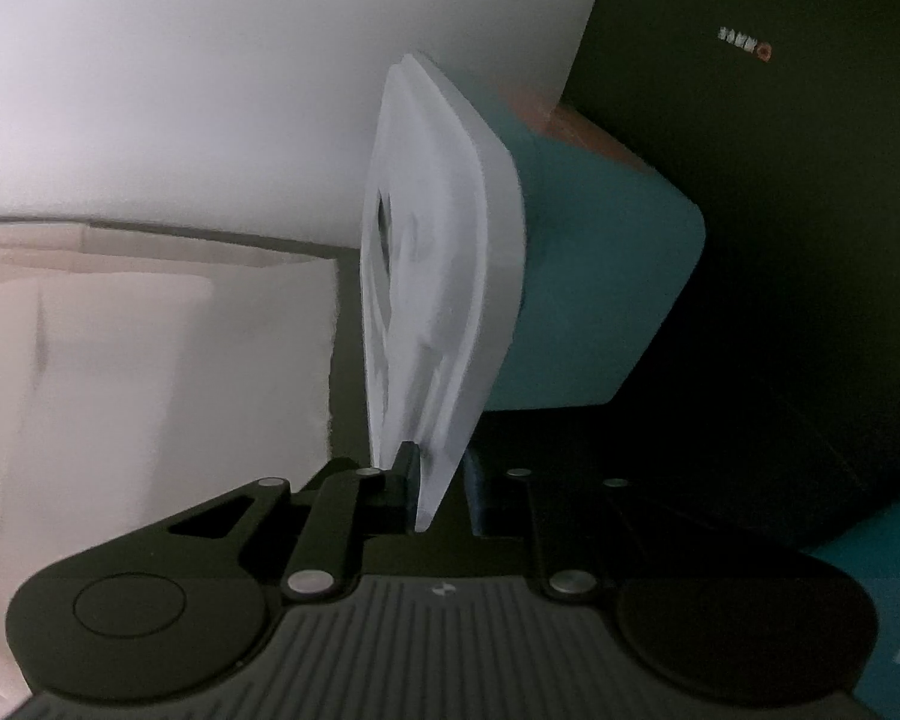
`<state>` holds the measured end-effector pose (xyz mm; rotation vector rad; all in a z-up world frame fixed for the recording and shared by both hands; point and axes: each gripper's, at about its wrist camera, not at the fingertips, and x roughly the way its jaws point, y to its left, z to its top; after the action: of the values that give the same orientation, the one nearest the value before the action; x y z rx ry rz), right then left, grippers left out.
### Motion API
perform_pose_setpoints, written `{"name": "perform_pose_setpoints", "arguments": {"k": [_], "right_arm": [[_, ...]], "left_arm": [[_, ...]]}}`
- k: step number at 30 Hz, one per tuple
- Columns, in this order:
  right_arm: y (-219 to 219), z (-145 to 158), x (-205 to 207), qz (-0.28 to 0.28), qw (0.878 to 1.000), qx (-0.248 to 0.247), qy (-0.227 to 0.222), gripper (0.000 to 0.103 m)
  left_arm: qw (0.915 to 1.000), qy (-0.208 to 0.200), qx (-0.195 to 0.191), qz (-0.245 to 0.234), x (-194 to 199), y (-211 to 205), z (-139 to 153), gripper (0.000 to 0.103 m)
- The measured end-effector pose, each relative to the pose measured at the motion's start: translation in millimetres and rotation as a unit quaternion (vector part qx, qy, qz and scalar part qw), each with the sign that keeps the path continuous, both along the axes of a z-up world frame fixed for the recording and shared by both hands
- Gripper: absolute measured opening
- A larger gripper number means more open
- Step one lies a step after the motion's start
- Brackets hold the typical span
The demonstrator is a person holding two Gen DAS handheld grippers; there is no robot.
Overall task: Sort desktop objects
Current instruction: 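Position the held white lid over the teal bin opening with the right gripper, then lower the white lid onto the teal bin rim with the right gripper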
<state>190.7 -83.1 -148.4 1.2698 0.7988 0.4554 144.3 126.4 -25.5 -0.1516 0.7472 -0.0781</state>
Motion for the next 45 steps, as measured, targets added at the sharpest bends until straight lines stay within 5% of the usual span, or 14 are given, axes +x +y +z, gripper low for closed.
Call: {"name": "perform_pose_setpoints", "arguments": {"k": [27,30,32,38,42,45], "right_arm": [[1,-13,45,-0.007,0.999,0.037,0.002,0.021],[1,-13,45,-0.005,0.999,0.042,0.001,0.029],[0,-14,44,-0.005,0.999,0.052,-0.002,0.042],[-11,-15,31,-0.020,0.998,0.060,-0.008,0.045],[-20,-17,16,-0.035,0.997,0.064,-0.010,0.043],[-22,-14,10,-0.042,0.998,0.037,-0.015,0.022]], "left_arm": [[0.9997,0.020,0.004,-0.012,21,-4,-21,0.067],[0.9996,0.022,0.011,-0.013,21,-6,-22,0.067],[0.9996,0.022,0.012,-0.009,20,-5,-23,0.067],[0.9996,0.026,0.013,-0.002,16,-5,-25,0.067],[0.9996,0.025,0.010,0.002,14,-5,-27,0.067],[0.9997,0.024,0.008,0.003,12,-6,-28,0.066]]}}
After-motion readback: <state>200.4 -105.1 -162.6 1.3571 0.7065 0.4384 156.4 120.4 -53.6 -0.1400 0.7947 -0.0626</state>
